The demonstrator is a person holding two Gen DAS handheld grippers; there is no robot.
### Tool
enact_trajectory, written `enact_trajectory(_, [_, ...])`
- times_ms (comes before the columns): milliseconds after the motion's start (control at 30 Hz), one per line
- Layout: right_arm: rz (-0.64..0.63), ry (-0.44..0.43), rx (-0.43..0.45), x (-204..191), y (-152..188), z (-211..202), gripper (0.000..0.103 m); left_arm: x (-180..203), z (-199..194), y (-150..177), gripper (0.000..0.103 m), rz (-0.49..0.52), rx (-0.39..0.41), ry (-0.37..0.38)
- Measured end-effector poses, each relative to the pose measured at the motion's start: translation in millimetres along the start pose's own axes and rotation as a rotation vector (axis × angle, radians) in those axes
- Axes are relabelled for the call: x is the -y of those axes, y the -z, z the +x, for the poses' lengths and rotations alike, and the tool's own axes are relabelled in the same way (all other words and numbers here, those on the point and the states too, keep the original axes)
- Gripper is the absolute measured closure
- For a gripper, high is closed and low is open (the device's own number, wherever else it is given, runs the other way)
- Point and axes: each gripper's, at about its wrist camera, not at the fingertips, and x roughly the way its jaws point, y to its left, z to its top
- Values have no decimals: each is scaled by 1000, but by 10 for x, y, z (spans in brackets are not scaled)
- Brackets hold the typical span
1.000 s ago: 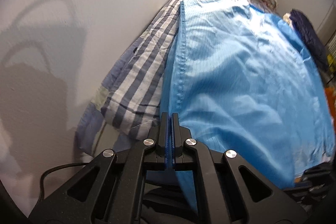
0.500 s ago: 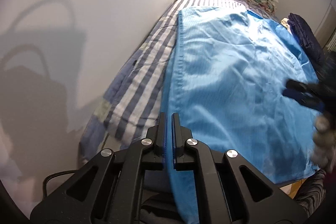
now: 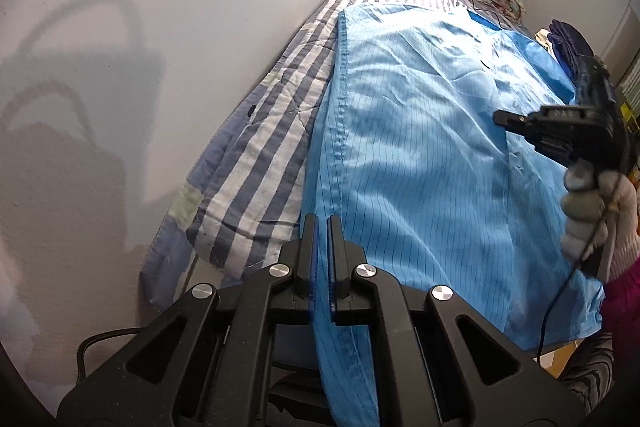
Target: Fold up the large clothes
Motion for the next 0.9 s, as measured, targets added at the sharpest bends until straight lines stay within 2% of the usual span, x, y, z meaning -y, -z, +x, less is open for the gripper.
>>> enact_trajectory(100, [-64,128,-3,-30,41,58,103,-14,14,1,102,2,-4,3])
enact_trajectory(133, [-61,146,-12,19,11,81,103,-25,15,5,102,-1,-5,4])
enact_trajectory(200, [-31,139,-5,92,-50,59,103,-58,-13,37,102,-11,-4,14])
enact_trajectory(267, [-57,177,6,95,-107,50,103,-93,-79,82,102,-23,-1,23])
enact_trajectory(367, [-102,185,-26,-13,-75,54,101,-127,-217,187,101,-20,13,33])
enact_trajectory(400, [-119,186,-35,-67,-56,21,99,-151,-267,235,97,-21,17,37])
enact_trajectory(433, [-144,201,-38,-131,-21,-33,91,-165,-298,265,86,-24,16,41])
enact_trajectory(467, [-160,208,-31,-162,22,-84,73,-190,-335,306,80,-30,15,51])
enact_trajectory(500, [-186,215,-19,-219,76,-167,73,-210,-361,342,72,-34,12,63])
enact_trajectory(533, [-212,214,-16,-281,148,-209,73,-226,-372,378,70,-37,5,78])
enact_trajectory(667, [-267,132,-50,-472,433,-322,73,-191,-374,475,70,-39,-35,134])
enact_trajectory(800, [-311,109,-101,-611,624,-188,73,-65,-364,622,70,13,-75,146])
enact_trajectory(900, [-319,121,-124,-652,686,-11,73,-13,-300,655,101,39,-84,100])
